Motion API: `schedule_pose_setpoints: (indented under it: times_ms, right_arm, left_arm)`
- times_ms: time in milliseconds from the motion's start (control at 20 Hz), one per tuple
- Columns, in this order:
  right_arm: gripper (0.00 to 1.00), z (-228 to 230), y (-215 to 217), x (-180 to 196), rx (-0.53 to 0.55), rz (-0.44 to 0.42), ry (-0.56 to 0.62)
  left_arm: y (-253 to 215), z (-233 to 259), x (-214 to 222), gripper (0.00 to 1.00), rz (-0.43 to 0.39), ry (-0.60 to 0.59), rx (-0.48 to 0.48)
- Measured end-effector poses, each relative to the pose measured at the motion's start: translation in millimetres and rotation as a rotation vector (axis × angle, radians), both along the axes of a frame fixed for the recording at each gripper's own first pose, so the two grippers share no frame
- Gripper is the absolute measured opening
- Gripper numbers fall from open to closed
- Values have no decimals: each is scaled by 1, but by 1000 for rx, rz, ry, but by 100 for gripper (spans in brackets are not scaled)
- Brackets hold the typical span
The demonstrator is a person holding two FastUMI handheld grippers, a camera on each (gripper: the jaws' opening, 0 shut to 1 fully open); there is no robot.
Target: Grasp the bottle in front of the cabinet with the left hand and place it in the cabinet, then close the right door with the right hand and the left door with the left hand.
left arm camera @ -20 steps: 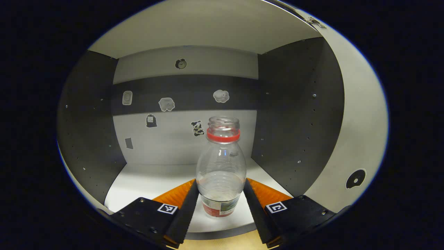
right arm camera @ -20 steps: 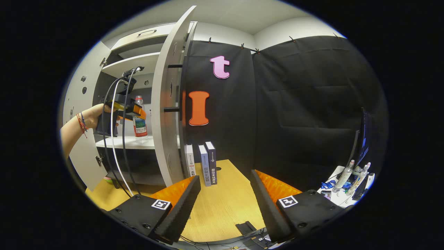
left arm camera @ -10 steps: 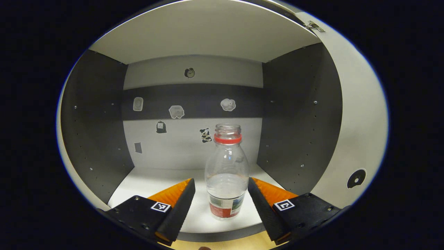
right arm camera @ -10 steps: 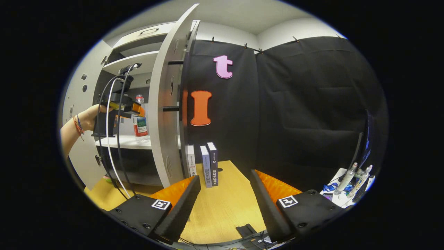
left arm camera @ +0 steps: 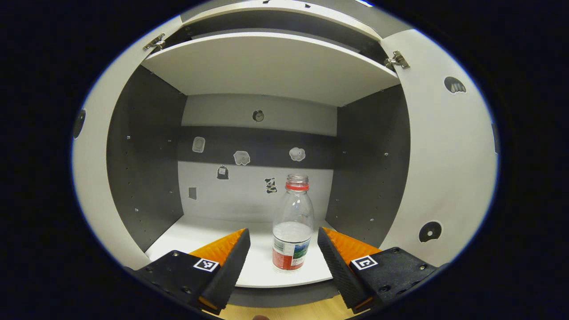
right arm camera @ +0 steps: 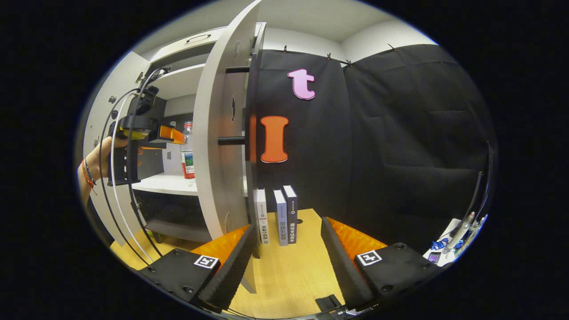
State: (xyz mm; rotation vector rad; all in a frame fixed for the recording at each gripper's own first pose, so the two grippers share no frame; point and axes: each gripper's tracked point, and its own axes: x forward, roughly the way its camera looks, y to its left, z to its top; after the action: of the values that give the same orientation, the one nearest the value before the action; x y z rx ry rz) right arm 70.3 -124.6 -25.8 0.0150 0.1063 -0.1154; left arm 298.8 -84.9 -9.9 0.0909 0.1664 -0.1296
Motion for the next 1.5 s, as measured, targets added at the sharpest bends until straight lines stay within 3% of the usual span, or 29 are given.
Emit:
schedule_pose_setpoints:
  times_ms: [150, 200, 400, 750, 1050, 1500]
  right_arm:
    - [100, -4, 4, 4, 9, 20, 13]
    - [96, -4, 3, 4, 11, 20, 13]
    - [96, -4, 6, 3, 35, 11, 12]
    - [95, -1, 19, -1, 1, -21, 2]
    - [95, 0, 50, 1, -7, 9, 10]
    - [95, 2, 100, 10, -44, 66, 5]
  left_arm:
    - [7, 13, -30, 94, -11, -32, -25]
    - [10, 17, -40, 93, -15, -39, -30]
    - [27, 25, -81, 93, -17, -62, -25]
    - [63, 17, -144, 93, 6, -35, -56]
    - [90, 19, -177, 93, 12, -9, -115]
    - [117, 53, -208, 93, 35, -94, -79]
